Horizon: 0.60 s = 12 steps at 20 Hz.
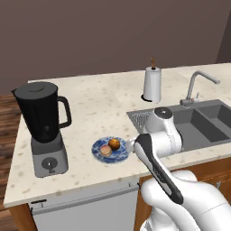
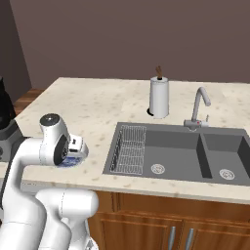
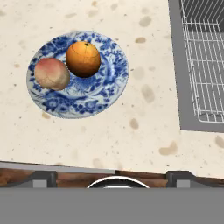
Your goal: Pick the peach and orange from the fridge and place them on the plate next to the blender to make a fruit smoothie.
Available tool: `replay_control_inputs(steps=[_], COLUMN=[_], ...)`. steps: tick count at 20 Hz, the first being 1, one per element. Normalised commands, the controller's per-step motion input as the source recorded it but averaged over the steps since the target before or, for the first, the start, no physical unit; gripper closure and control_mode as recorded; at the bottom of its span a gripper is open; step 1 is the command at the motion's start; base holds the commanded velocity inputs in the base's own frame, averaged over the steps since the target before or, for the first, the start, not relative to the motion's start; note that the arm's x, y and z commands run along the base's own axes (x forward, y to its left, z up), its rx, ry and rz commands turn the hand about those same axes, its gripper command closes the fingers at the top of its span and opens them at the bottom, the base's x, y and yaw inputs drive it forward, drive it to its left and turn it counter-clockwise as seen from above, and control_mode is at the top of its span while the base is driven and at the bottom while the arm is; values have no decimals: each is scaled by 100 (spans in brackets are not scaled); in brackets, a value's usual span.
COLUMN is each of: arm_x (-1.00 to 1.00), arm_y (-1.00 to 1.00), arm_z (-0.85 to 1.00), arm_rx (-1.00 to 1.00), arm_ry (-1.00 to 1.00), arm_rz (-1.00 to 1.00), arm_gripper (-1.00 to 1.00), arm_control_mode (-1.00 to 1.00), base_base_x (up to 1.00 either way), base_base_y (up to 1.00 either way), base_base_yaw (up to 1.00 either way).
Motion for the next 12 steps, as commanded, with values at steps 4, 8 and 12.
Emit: replay_control_inputs(steps=[4, 8, 12], arm_x=[-100, -100, -66], arm_y=[-100, -100, -100], arm_z=[13, 33, 31], arm_rx=[19, 20, 22], arm_ry=[-34, -39, -26], arm_rz=[0, 0, -9], arm_gripper=[-100, -100, -100], arm_control_mode=[-100, -100, -100], base_base_x=[0, 0, 0], base_base_y=[0, 0, 0], base_base_yaw=[0, 0, 0])
